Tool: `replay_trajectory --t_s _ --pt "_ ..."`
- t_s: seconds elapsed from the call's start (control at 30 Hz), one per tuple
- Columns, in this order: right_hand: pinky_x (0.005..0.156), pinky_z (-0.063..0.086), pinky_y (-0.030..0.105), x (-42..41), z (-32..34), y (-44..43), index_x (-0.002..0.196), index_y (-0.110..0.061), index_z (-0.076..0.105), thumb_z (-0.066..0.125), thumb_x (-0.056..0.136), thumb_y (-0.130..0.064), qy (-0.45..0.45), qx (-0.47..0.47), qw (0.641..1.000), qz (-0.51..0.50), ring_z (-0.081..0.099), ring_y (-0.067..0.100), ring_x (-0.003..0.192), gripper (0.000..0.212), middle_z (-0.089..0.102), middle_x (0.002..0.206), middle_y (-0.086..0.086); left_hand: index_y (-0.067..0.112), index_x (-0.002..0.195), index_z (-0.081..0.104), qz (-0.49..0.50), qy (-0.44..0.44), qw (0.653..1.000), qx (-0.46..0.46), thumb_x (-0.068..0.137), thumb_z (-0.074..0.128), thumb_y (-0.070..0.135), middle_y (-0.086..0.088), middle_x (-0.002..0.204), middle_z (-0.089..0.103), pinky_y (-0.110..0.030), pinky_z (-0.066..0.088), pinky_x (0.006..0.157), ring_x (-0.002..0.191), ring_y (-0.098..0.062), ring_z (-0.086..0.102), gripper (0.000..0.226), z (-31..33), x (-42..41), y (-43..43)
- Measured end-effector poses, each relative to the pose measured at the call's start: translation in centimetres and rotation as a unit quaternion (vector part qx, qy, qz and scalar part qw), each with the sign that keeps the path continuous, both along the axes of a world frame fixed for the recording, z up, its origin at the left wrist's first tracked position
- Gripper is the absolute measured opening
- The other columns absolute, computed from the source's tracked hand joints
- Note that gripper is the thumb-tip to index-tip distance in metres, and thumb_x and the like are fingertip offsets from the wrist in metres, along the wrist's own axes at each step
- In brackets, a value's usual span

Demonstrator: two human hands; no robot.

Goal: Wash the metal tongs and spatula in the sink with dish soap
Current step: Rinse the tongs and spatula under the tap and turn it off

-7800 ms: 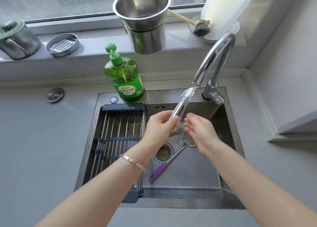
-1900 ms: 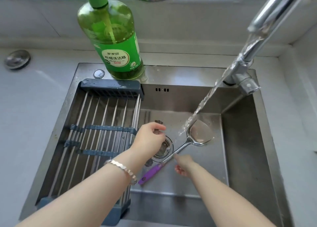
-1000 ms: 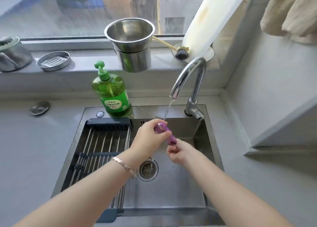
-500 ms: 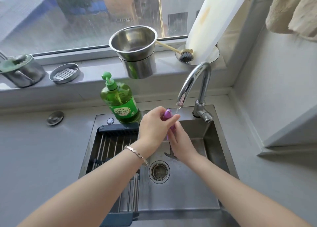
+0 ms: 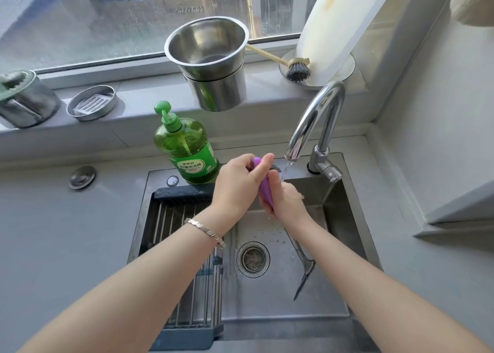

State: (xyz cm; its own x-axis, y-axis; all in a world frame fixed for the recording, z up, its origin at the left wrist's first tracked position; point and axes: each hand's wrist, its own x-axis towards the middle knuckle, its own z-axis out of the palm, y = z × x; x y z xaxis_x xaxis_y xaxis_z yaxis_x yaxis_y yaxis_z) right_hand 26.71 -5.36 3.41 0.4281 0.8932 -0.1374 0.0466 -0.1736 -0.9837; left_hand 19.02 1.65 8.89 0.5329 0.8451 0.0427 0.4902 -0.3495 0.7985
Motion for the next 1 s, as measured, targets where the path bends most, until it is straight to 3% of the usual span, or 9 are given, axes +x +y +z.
replay_trajectory --t_s 0.1,0.17,0.23,0.3,0.37,0.5,0.67,0.9,1.0 --pt "0.044 0.031 0.009 -0.1 -0.8 -0.6 0.071 -0.027 0.05 0.027 0.089 -0.043 0.028 0.077 0.997 0.009 0.041 -0.002 0.04 0.033 0.047 0.049 -0.011 0.015 0.058 0.046 0.019 -0.012 1.0 -0.012 0.091 0.05 0.046 0.002 0.053 0.047 -0.036 0.046 0.059 0.054 -0.022 0.049 0.046 0.0 0.4 0.3" --pt "0.047 0.032 0.01 -0.2 -1.2 -1.0 0.076 -0.028 0.05 0.034 0.092 -0.045 0.014 0.088 0.996 0.017 0.041 -0.002 0.044 0.028 0.049 0.05 -0.015 0.012 0.06 0.047 0.028 -0.02 0.999 -0.034 0.09 0.049 0.047 0.002 0.053 0.047 -0.038 0.048 0.061 0.055 -0.018 0.046 0.047 -0.4 0.4 0.4" --pt "0.044 0.03 0.013 -0.1 -1.1 -1.0 0.065 -0.024 0.049 0.035 0.092 -0.053 0.031 0.059 0.998 -0.016 0.038 -0.001 0.041 0.043 0.047 0.044 -0.013 0.011 0.06 0.048 0.014 -0.036 0.998 -0.052 0.088 0.051 0.048 -0.001 0.055 0.049 -0.044 0.054 0.064 0.057 -0.019 0.049 0.046 -0.8 0.3 -0.2" --pt "0.04 0.028 0.014 0.3 -0.4 -0.5 0.049 -0.018 0.043 0.025 0.096 -0.054 0.048 -0.002 0.998 -0.039 0.035 0.002 0.034 0.062 0.042 0.035 -0.008 0.009 0.061 0.049 0.01 -0.04 0.998 -0.038 0.088 0.055 0.044 -0.001 0.055 0.047 -0.038 0.05 0.061 0.056 -0.018 0.047 0.044 -0.9 0.3 -1.1" --pt "0.038 0.029 0.015 0.5 0.4 0.2 0.043 -0.015 0.04 0.017 0.095 -0.056 0.018 -0.054 0.998 -0.01 0.034 0.004 0.031 0.07 0.041 0.031 -0.004 0.007 0.062 0.049 0.034 -0.047 0.998 -0.027 0.088 0.056 0.041 0.0 0.053 0.045 -0.034 0.043 0.058 0.054 -0.016 0.043 0.044 -0.8 0.2 -1.1" --pt "0.047 0.035 0.018 0.4 0.0 0.2 0.051 -0.018 0.05 0.025 0.095 -0.055 -0.041 -0.051 0.997 0.031 0.04 0.003 0.036 0.063 0.046 0.041 -0.006 0.014 0.055 0.054 0.137 -0.105 0.983 -0.065 0.089 0.054 0.041 0.001 0.053 0.051 -0.043 0.053 0.067 0.057 -0.019 0.05 0.044 0.0 -0.4 1.0" --pt "0.064 0.038 0.031 2.0 -4.2 -3.2 0.05 -0.025 0.043 0.029 0.096 -0.045 -0.236 -0.117 0.962 0.077 0.048 0.012 0.058 0.052 0.048 0.054 -0.009 0.018 0.055 0.048 0.229 -0.17 0.957 -0.057 0.091 0.052 0.044 -0.01 0.062 0.045 -0.033 0.039 0.059 0.06 -0.021 0.043 0.043 1.6 -2.8 3.7" --pt "0.051 0.026 0.02 -0.5 -1.2 0.1 0.059 -0.021 0.042 0.055 0.09 -0.039 -0.158 -0.05 0.976 0.139 0.034 0.002 0.048 0.038 0.039 0.056 -0.009 0.017 0.056 0.048 0.21 -0.162 0.96 -0.091 0.091 0.055 0.035 0.0 0.052 0.043 -0.026 0.042 0.051 0.048 -0.015 0.044 0.04 -0.3 -3.8 1.2" --pt "0.052 0.027 0.02 -0.4 -0.9 0.6 0.064 -0.022 0.049 0.052 0.086 -0.046 -0.086 -0.042 0.982 0.165 0.035 -0.001 0.044 0.033 0.042 0.053 -0.014 0.016 0.058 0.047 0.205 -0.168 0.96 -0.088 0.091 0.054 0.037 -0.001 0.054 0.042 -0.028 0.042 0.053 0.049 -0.016 0.042 0.041 -0.1 -4.0 1.7"
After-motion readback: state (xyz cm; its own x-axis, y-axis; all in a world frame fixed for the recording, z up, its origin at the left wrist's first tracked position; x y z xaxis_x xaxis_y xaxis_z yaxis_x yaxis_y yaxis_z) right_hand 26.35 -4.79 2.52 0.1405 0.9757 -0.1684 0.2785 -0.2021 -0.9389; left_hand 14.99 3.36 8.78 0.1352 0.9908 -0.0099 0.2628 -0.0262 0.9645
